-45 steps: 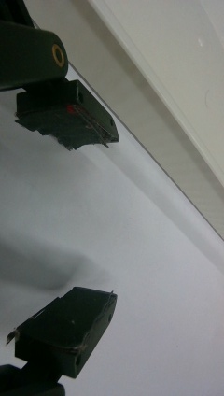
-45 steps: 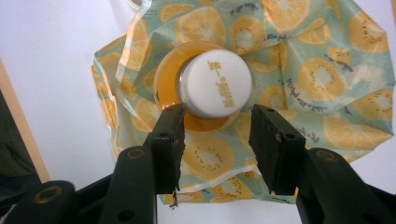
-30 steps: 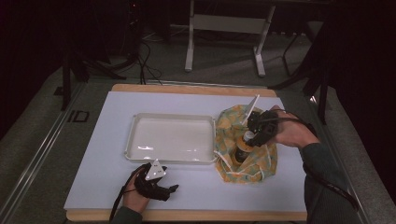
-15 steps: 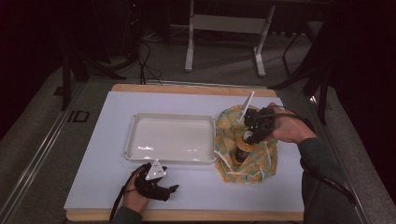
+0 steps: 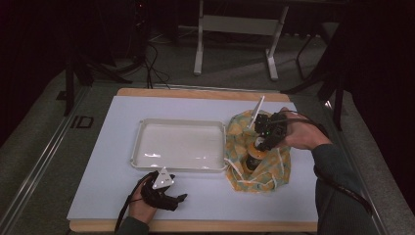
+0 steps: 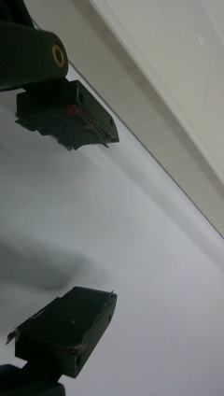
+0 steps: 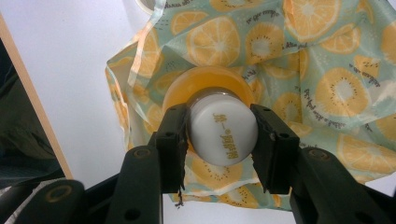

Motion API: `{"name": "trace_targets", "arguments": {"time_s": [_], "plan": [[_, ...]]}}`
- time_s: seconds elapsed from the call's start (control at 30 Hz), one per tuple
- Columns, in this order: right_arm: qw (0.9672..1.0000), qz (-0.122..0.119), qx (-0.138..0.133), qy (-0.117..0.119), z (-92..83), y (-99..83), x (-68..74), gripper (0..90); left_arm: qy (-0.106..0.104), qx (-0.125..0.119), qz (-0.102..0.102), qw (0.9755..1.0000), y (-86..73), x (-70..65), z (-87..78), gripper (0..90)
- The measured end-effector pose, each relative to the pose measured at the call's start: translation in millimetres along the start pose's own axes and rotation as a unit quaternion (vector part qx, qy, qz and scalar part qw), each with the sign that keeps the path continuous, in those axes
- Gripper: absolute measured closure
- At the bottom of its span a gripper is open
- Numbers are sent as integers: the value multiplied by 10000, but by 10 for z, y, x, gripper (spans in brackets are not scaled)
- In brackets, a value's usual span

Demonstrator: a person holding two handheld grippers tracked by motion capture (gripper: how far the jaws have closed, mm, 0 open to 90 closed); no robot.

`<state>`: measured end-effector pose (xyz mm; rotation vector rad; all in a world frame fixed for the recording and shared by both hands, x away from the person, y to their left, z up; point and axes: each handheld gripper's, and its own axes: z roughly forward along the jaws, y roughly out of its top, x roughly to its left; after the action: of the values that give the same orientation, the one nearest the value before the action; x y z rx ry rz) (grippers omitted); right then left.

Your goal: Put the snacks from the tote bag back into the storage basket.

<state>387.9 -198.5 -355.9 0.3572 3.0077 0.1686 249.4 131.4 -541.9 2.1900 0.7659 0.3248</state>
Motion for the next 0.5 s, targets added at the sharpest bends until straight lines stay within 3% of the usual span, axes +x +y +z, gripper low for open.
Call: {"name": "trace_targets", "arguments": {"time_s": [0.5], "plan": [[9999, -102, 14, -100, -36, 25, 37, 588, -10, 0, 4, 10000, 0, 1, -1, 198]]}}
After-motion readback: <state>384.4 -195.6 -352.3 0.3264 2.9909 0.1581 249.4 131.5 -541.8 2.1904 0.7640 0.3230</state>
